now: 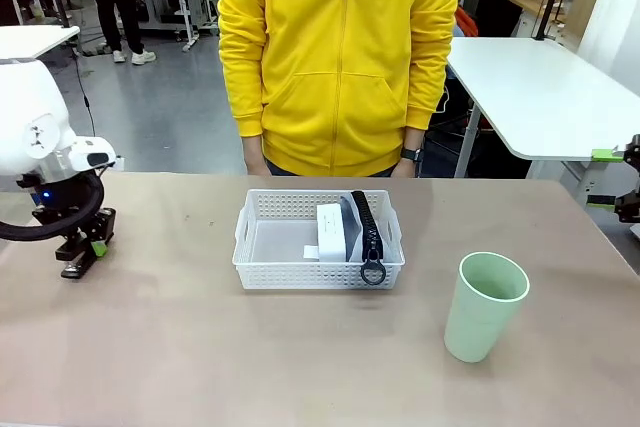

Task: Efficiently arrange items inside the basket to fit them all.
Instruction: Pick up the Stapler and place it inside the Organizing basket.

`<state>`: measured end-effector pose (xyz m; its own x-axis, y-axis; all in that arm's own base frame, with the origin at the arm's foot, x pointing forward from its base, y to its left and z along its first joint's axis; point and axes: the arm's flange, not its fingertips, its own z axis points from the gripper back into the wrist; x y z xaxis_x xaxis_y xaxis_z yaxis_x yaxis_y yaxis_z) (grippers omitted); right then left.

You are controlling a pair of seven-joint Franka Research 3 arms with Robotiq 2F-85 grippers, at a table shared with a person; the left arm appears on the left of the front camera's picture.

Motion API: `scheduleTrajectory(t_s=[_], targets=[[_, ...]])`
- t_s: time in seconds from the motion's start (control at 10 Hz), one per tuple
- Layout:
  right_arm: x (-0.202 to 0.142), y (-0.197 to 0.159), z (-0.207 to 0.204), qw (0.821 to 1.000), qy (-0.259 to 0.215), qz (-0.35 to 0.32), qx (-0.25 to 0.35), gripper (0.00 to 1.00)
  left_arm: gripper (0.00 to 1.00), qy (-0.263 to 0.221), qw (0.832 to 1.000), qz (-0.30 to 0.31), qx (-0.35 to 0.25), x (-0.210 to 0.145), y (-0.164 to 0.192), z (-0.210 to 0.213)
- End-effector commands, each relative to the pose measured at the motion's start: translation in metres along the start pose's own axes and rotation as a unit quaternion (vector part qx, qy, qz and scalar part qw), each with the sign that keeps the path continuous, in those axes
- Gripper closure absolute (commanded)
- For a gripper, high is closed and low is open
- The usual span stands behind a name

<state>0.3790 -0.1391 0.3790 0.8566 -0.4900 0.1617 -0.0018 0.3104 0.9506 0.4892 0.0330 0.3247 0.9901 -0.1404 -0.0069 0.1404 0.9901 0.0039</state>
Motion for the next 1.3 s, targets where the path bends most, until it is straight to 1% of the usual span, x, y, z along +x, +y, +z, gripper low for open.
scheduleTrajectory(t_s=[0.0, 0.1, 0.2, 0.3, 0.4, 0.6, 0.7, 0.8, 1.1, 1.2], targets=[[-0.001, 0.0, 0.003, 1.0, 0.004, 0.005, 0.002, 0.0, 1.0, -0.037, 0.998, 0.016, -0.052, -0.031, 0.017, 0.051], [-0.001, 0.0, 0.003, 1.0, 0.004, 0.005, 0.002, 0.0, 1.0, -0.081, 0.992, 0.034, -0.093, -0.055, 0.024, 0.08], [-0.001, 0.0, 0.003, 1.0, 0.004, 0.005, 0.002, 0.0, 1.0, -0.129, 0.982, 0.035, -0.132, -0.082, 0.032, 0.101], [-0.001, 0.0, 0.003, 1.0, 0.004, 0.005, 0.002, 0.0, 1.0, -0.167, 0.972, 0.03, -0.164, -0.105, 0.039, 0.11], [-0.001, 0.0, 0.003, 1.0, 0.004, 0.005, 0.002, 0.0, 1.0, -0.187, 0.965, 0.011, -0.184, -0.125, 0.044, 0.11], [-0.001, 0.0, 0.003, 1.0, 0.004, 0.005, 0.002, 0.0, 1.0, -0.227, 0.956, 0.035, -0.182, -0.149, 0.05, 0.106], [-0.001, 0.0, 0.003, 1.0, 0.004, 0.005, 0.002, 0.0, 1.0, -0.232, 0.952, 0.043, -0.193, -0.155, 0.054, 0.106], [-0.001, 0.0, 0.003, 1.0, 0.004, 0.005, 0.002, 0.0, 0.74, -0.204, 0.962, 0.039, -0.179, -0.144, 0.051, 0.119], [-0.001, 0.0, 0.003, 1.0, 0.004, 0.005, 0.002, 0.0, 0.74, -0.204, 0.962, 0.039, -0.179, -0.144, 0.051, 0.119], [-0.001, 0.0, 0.003, 1.0, 0.004, 0.005, 0.002, 0.0, 0.63, -0.209, 0.96, 0.038, -0.183, -0.148, 0.053, 0.116]])
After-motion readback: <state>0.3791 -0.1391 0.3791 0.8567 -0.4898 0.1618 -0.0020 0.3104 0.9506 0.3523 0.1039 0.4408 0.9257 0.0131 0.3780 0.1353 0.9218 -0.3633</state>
